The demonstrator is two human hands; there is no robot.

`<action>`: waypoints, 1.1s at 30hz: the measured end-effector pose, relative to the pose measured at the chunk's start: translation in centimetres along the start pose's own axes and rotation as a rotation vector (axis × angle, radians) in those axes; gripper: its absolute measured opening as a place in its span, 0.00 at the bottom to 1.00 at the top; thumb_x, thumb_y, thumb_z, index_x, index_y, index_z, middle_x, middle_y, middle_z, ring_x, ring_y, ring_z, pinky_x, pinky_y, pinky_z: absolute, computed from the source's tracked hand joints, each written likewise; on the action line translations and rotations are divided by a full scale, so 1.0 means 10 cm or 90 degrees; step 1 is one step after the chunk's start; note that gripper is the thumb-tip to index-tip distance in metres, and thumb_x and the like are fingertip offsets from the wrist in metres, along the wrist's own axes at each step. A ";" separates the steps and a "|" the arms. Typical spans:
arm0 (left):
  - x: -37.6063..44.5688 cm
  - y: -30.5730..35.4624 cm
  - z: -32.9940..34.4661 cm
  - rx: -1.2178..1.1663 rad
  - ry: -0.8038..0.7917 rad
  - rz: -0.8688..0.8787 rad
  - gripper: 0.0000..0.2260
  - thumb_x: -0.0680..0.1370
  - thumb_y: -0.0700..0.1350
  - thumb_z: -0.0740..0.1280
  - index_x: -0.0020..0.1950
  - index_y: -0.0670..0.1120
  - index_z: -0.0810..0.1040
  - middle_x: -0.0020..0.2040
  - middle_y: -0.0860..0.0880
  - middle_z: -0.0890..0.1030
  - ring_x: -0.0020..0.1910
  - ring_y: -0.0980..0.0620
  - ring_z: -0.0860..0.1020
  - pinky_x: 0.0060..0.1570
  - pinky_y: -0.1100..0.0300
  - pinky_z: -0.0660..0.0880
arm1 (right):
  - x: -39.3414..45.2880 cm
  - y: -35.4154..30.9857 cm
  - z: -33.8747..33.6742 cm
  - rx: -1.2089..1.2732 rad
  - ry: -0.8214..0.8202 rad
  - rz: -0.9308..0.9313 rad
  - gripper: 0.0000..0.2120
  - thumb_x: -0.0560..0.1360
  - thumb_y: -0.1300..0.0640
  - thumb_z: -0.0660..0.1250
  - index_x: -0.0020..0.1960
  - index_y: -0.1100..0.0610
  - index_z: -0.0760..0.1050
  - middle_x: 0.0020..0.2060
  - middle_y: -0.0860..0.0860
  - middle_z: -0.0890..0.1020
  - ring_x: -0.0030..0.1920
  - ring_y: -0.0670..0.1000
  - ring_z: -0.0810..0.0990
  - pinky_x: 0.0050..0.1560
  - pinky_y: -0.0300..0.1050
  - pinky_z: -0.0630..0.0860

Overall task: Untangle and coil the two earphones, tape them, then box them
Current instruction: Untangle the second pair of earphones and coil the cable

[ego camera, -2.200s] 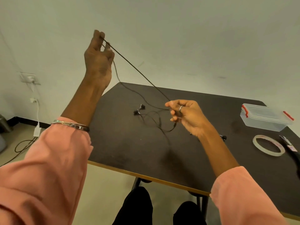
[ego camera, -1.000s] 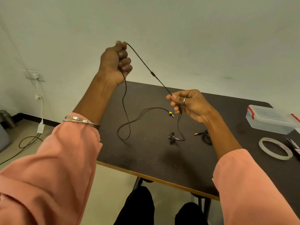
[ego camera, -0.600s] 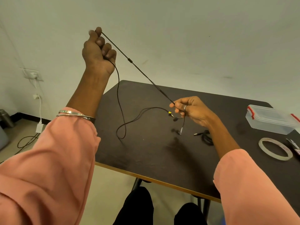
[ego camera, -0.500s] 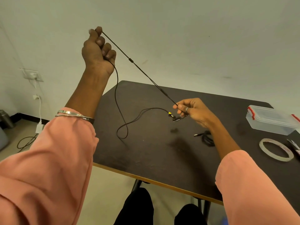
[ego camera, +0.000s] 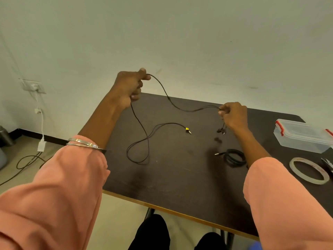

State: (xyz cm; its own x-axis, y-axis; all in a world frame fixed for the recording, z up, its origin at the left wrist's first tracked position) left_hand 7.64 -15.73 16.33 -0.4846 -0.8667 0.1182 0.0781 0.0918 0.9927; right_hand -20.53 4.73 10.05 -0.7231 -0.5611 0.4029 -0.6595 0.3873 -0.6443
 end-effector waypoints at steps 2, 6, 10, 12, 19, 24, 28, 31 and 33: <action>-0.02 -0.03 0.02 0.060 0.011 0.012 0.14 0.79 0.52 0.65 0.48 0.42 0.82 0.24 0.54 0.62 0.22 0.56 0.56 0.21 0.64 0.54 | -0.01 -0.02 0.09 -0.124 -0.089 0.029 0.18 0.72 0.62 0.72 0.61 0.65 0.76 0.55 0.61 0.81 0.56 0.60 0.79 0.61 0.51 0.74; -0.13 -0.01 0.22 0.107 -0.065 0.052 0.14 0.79 0.52 0.65 0.47 0.43 0.83 0.27 0.52 0.63 0.25 0.54 0.57 0.23 0.63 0.55 | -0.24 -0.45 0.28 -0.126 -0.348 -0.041 0.41 0.70 0.57 0.75 0.76 0.58 0.57 0.74 0.56 0.65 0.73 0.56 0.64 0.70 0.50 0.63; -0.30 0.05 0.53 0.119 -0.169 0.091 0.15 0.79 0.52 0.65 0.49 0.42 0.83 0.26 0.52 0.64 0.25 0.55 0.58 0.23 0.64 0.56 | -0.57 -1.17 0.30 0.336 -0.406 -0.090 0.35 0.73 0.54 0.71 0.75 0.56 0.61 0.68 0.52 0.73 0.69 0.48 0.71 0.66 0.41 0.68; -0.36 0.03 0.64 0.115 -0.201 0.106 0.15 0.79 0.52 0.65 0.49 0.41 0.83 0.26 0.52 0.63 0.24 0.55 0.58 0.23 0.65 0.57 | -0.61 -1.33 0.26 0.442 -0.367 -0.100 0.20 0.76 0.57 0.68 0.67 0.58 0.71 0.53 0.53 0.83 0.55 0.50 0.82 0.59 0.45 0.77; -0.33 -0.28 0.46 0.178 -0.202 0.100 0.14 0.78 0.51 0.67 0.45 0.41 0.84 0.26 0.52 0.66 0.25 0.54 0.58 0.27 0.61 0.55 | -0.36 -0.74 -0.11 0.508 -0.089 0.039 0.11 0.79 0.66 0.59 0.44 0.60 0.79 0.28 0.50 0.73 0.24 0.45 0.65 0.28 0.40 0.71; -0.26 -0.58 0.31 0.228 -0.122 0.082 0.14 0.79 0.50 0.66 0.45 0.41 0.83 0.24 0.57 0.72 0.20 0.59 0.63 0.25 0.63 0.58 | -0.32 -0.12 -0.18 0.395 0.088 0.252 0.09 0.77 0.66 0.60 0.47 0.64 0.79 0.34 0.54 0.79 0.31 0.50 0.76 0.36 0.45 0.77; -0.21 -0.66 0.44 0.268 -0.054 0.122 0.12 0.78 0.51 0.67 0.43 0.43 0.84 0.36 0.53 0.80 0.31 0.63 0.72 0.36 0.67 0.69 | -0.40 -0.43 0.17 -0.029 -0.095 0.053 0.28 0.75 0.52 0.69 0.71 0.58 0.66 0.68 0.56 0.72 0.69 0.59 0.68 0.68 0.59 0.66; -0.21 -0.69 0.65 0.297 -0.070 0.171 0.11 0.77 0.50 0.68 0.43 0.44 0.84 0.44 0.51 0.84 0.43 0.62 0.79 0.44 0.66 0.73 | -0.56 -0.83 0.48 -0.067 -0.200 -0.148 0.35 0.73 0.47 0.70 0.76 0.51 0.59 0.74 0.50 0.64 0.75 0.54 0.56 0.71 0.58 0.56; -0.20 -0.75 0.77 0.292 -0.096 0.186 0.10 0.77 0.49 0.68 0.43 0.44 0.84 0.42 0.51 0.84 0.45 0.60 0.81 0.46 0.65 0.75 | -0.62 -0.92 0.70 -0.093 -0.208 -0.210 0.29 0.75 0.46 0.68 0.73 0.50 0.64 0.72 0.48 0.68 0.73 0.53 0.59 0.68 0.56 0.57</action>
State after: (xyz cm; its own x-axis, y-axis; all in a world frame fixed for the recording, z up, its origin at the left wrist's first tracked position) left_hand 1.33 -10.93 8.86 -0.6209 -0.6971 0.3586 -0.1427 0.5503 0.8227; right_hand -8.49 -0.45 8.96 -0.3840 -0.8625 0.3296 -0.8812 0.2358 -0.4096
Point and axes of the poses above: each hand's wrist, its own x-axis towards the middle knuckle, its own z-axis out of the palm, y = z × x, the point moved 7 cm from there along x, towards the middle knuckle
